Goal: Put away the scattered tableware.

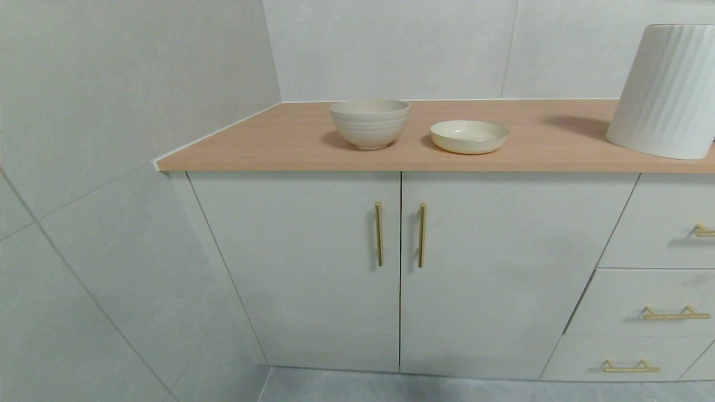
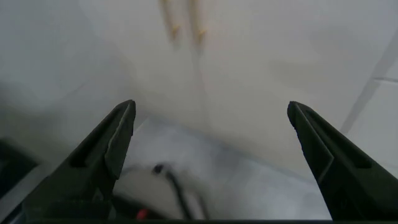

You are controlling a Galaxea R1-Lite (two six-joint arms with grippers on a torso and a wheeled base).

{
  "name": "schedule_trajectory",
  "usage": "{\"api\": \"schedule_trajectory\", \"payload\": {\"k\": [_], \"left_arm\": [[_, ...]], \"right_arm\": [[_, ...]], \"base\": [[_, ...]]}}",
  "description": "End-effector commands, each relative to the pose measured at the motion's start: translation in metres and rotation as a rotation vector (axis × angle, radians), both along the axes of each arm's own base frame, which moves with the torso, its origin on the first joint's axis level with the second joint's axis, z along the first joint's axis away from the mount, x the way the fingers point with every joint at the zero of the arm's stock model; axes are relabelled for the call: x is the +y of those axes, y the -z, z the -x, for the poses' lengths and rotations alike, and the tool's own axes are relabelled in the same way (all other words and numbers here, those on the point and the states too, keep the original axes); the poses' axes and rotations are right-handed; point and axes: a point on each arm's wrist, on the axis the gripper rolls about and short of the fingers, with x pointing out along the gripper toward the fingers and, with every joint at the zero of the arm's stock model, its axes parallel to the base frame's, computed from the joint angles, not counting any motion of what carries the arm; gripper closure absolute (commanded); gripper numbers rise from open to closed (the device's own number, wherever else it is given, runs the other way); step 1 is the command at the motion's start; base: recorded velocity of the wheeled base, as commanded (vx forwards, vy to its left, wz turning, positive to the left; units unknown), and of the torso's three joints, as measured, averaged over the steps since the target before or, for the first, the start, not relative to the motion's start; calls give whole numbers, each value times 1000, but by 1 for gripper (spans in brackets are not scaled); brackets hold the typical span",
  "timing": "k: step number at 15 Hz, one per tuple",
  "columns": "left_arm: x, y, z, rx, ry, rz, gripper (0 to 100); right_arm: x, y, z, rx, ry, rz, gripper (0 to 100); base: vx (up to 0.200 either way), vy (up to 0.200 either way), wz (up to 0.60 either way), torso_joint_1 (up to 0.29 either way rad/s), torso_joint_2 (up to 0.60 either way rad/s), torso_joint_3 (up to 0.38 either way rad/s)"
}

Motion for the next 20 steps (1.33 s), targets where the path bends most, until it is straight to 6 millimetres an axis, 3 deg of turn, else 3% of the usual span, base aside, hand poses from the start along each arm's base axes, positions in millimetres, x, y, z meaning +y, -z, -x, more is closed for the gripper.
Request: {"api": "schedule_trajectory", "payload": {"k": [1, 5, 8, 10, 14, 16, 20], "left_arm": [[0, 0, 0, 0, 0, 0, 0], [0, 0, 0, 0, 0, 1, 0], [0, 0, 0, 0, 0, 0, 0], [0, 0, 0, 0, 0, 0, 0], [0, 0, 0, 0, 0, 1, 0], [0, 0, 0, 0, 0, 1, 0], [0, 0, 0, 0, 0, 0, 0]], "right_arm": [[44, -36, -95, 268, -258, 71, 0], [101, -34, -174, 278, -358, 82, 0], [126, -22, -211, 293, -376, 86, 0], [151, -25, -240, 324, -380, 28, 0], [171, -19, -260, 393, -366, -63, 0], [187, 7, -276, 388, -368, -60, 0], [196, 28, -291, 337, -334, -83, 0]], "base": [[0, 0, 0, 0, 0, 0], [0, 0, 0, 0, 0, 0], [0, 0, 0, 0, 0, 0], [0, 0, 0, 0, 0, 0], [0, 0, 0, 0, 0, 0], [0, 0, 0, 0, 0, 0], [0, 0, 0, 0, 0, 0]]}}
